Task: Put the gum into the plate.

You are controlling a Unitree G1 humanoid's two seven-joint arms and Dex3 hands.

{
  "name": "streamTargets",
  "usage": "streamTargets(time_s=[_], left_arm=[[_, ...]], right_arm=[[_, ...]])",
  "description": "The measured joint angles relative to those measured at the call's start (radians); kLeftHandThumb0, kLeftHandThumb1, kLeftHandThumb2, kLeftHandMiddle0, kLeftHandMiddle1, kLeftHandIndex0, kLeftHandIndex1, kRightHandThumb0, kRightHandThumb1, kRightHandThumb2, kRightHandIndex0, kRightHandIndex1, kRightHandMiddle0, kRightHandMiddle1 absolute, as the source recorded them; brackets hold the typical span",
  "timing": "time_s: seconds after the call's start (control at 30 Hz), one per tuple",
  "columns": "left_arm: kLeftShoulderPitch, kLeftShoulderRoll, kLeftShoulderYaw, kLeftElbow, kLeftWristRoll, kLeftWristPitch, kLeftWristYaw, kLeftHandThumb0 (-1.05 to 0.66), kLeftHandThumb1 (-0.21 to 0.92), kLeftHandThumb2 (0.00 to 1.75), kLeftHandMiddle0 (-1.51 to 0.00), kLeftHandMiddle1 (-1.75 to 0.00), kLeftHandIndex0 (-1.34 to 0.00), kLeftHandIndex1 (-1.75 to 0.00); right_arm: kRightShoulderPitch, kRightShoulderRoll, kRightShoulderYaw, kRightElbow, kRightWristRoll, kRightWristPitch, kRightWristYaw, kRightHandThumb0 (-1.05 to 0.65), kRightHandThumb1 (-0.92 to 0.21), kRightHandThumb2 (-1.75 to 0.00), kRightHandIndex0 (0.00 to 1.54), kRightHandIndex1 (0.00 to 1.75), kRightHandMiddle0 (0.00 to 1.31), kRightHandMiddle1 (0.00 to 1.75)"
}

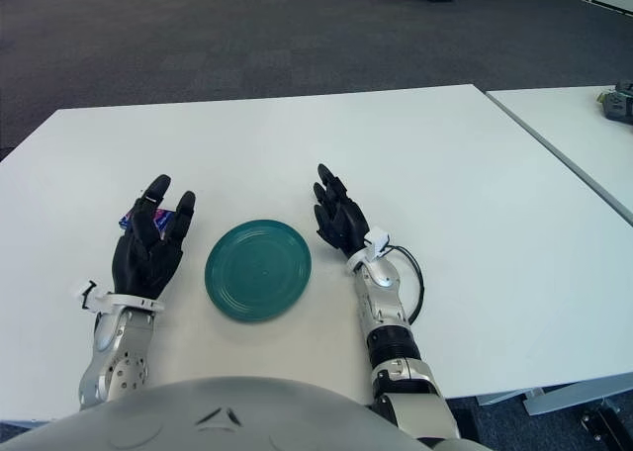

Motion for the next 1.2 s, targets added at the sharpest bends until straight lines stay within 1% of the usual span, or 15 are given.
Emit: streamTargets(time_s=[0.17, 0.3, 0.37, 0.47, 0.57, 0.63, 0.77, 0.83, 0.87, 0.9, 0.97, 1.03, 1.07, 1.13, 1.2], left_arm=[[-0.052, 0.039, 0.019, -0.062, 0.04, 0.023, 0.026, -0.73, 0.92, 0.37, -0.49, -0.1, -0.08, -0.93], [-0.124, 0.088, 0.057, -0.074, 0.069, 0.041, 0.042, -0.77, 0.92, 0.37, -0.48, -0.09, -0.05, -0.92], [-0.171, 0.13, 0.082, -0.058, 0.109, 0.04, 0.043, -0.79, 0.92, 0.35, -0.46, -0.08, -0.03, -0.91], [-0.236, 0.212, 0.119, -0.014, 0.199, 0.012, 0.041, -0.82, 0.92, 0.33, -0.44, -0.07, -0.01, -0.91], [-0.279, 0.291, 0.147, 0.032, 0.317, -0.058, 0.041, -0.86, 0.92, 0.33, -0.41, -0.05, 0.0, -0.91], [-0.293, 0.341, 0.157, 0.055, 0.401, -0.111, 0.041, -0.91, 0.92, 0.35, -0.4, -0.05, 0.0, -0.92], [-0.296, 0.446, 0.165, 0.09, 0.563, -0.187, 0.04, -0.99, 0.92, 0.4, -0.39, -0.04, 0.0, -0.95], [-0.296, 0.508, 0.165, 0.106, 0.627, -0.2, 0.019, -1.02, 0.92, 0.41, -0.37, -0.03, 0.0, -0.94], [-0.296, 0.553, 0.163, 0.119, 0.661, -0.204, 0.001, -1.03, 0.92, 0.42, -0.35, -0.02, 0.0, -0.91], [-0.298, 0.589, 0.161, 0.132, 0.692, -0.209, -0.014, -1.04, 0.92, 0.43, -0.3, -0.02, 0.0, -0.83], [-0.316, 0.668, 0.146, 0.182, 0.761, -0.226, -0.04, -1.04, 0.92, 0.45, -0.26, -0.01, 0.0, -0.72], [-0.347, 0.747, 0.117, 0.254, 0.831, -0.244, -0.068, -1.05, 0.92, 0.46, -0.22, -0.01, 0.0, -0.61], [-0.37, 0.793, 0.095, 0.303, 0.867, -0.249, -0.089, -1.05, 0.92, 0.46, -0.21, -0.01, 0.0, -0.59], [-0.409, 0.852, 0.058, 0.378, 0.916, -0.254, -0.122, -1.05, 0.92, 0.46, -0.2, 0.0, 0.0, -0.52], [-0.438, 0.893, 0.026, 0.435, 0.95, -0.256, -0.147, -1.05, 0.92, 0.45, -0.16, -0.01, 0.0, -0.42]], right_arm=[[-0.006, 0.007, -0.004, 0.007, 0.009, 0.005, -0.001, -0.69, -0.92, -0.55, 0.0, 0.0, 0.01, 0.03], [-0.008, 0.009, -0.004, 0.009, 0.009, 0.007, -0.001, -0.7, -0.92, -0.55, 0.0, 0.0, 0.01, 0.03], [-0.009, 0.011, -0.006, 0.009, 0.009, 0.008, -0.006, -0.71, -0.92, -0.53, 0.0, 0.0, 0.01, 0.04], [-0.011, 0.017, -0.009, 0.01, 0.013, 0.011, -0.011, -0.73, -0.92, -0.51, 0.0, 0.0, 0.02, 0.04], [-0.014, 0.021, -0.013, 0.01, 0.017, 0.012, -0.011, -0.75, -0.92, -0.49, 0.0, 0.0, 0.02, 0.05], [-0.015, 0.022, -0.016, 0.01, 0.019, 0.012, -0.011, -0.76, -0.92, -0.49, 0.0, 0.0, 0.02, 0.06], [-0.017, 0.023, -0.018, 0.013, 0.019, 0.012, -0.011, -0.76, -0.92, -0.49, 0.0, 0.0, 0.02, 0.07], [-0.02, 0.024, -0.019, 0.017, 0.019, 0.012, -0.011, -0.76, -0.92, -0.48, 0.01, 0.0, 0.02, 0.07], [-0.023, 0.025, -0.02, 0.018, 0.019, 0.012, -0.011, -0.77, -0.92, -0.48, 0.01, 0.0, 0.02, 0.08], [-0.025, 0.025, -0.02, 0.02, 0.019, 0.012, -0.011, -0.78, -0.92, -0.48, 0.01, 0.0, 0.02, 0.09], [-0.025, 0.025, -0.023, 0.022, 0.019, 0.012, -0.011, -0.79, -0.92, -0.48, 0.01, 0.0, 0.01, 0.09], [-0.026, 0.025, -0.026, 0.027, 0.019, 0.012, -0.01, -0.8, -0.92, -0.47, 0.02, 0.0, 0.01, 0.12], [-0.027, 0.026, -0.027, 0.029, 0.02, 0.012, -0.009, -0.8, -0.92, -0.47, 0.02, 0.0, 0.01, 0.13], [-0.028, 0.028, -0.029, 0.035, 0.023, 0.012, -0.006, -0.8, -0.92, -0.46, 0.03, 0.0, 0.0, 0.15], [-0.031, 0.03, -0.033, 0.038, 0.03, 0.013, 0.001, -0.8, -0.92, -0.46, 0.02, 0.0, 0.0, 0.16]])
